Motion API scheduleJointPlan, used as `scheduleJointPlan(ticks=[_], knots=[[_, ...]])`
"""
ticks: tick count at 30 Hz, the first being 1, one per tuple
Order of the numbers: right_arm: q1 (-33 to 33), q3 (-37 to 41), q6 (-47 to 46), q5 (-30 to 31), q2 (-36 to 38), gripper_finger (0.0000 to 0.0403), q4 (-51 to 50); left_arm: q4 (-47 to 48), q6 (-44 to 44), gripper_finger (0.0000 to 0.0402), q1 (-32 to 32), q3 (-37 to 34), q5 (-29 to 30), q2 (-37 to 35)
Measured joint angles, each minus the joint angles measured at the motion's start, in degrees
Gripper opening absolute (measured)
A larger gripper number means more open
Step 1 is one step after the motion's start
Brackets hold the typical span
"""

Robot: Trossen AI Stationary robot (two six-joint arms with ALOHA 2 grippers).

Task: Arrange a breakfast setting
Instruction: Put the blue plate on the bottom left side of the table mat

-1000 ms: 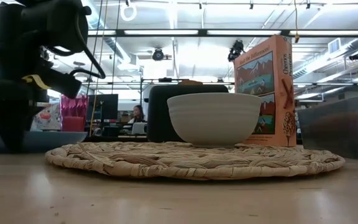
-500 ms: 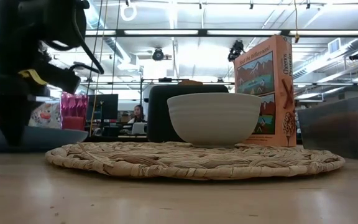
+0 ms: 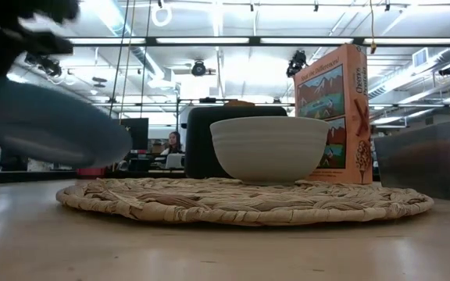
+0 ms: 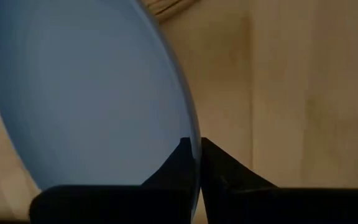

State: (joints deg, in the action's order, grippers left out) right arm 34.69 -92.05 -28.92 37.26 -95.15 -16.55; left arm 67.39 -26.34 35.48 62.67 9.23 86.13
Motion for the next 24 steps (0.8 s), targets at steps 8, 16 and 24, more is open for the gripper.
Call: scheduleJointPlan(ticks=[8,16,24], knots=[[0.1,0.0,-1.5,4.0,0.0,0.014,-1.8,-5.5,13.4,0.0017,13.6,1.3,8.0,0.5],[-1.2,0.0,-2.8,5.2,0.0,0.014,-1.6,-18.2,27.0,0.0017,15.7,0.7,14.5,7.5],[-1.5,0.0,-3.5,4.8,0.0,0.014,-0.8,-23.2,33.3,0.0017,11.7,0.7,16.7,13.9]])
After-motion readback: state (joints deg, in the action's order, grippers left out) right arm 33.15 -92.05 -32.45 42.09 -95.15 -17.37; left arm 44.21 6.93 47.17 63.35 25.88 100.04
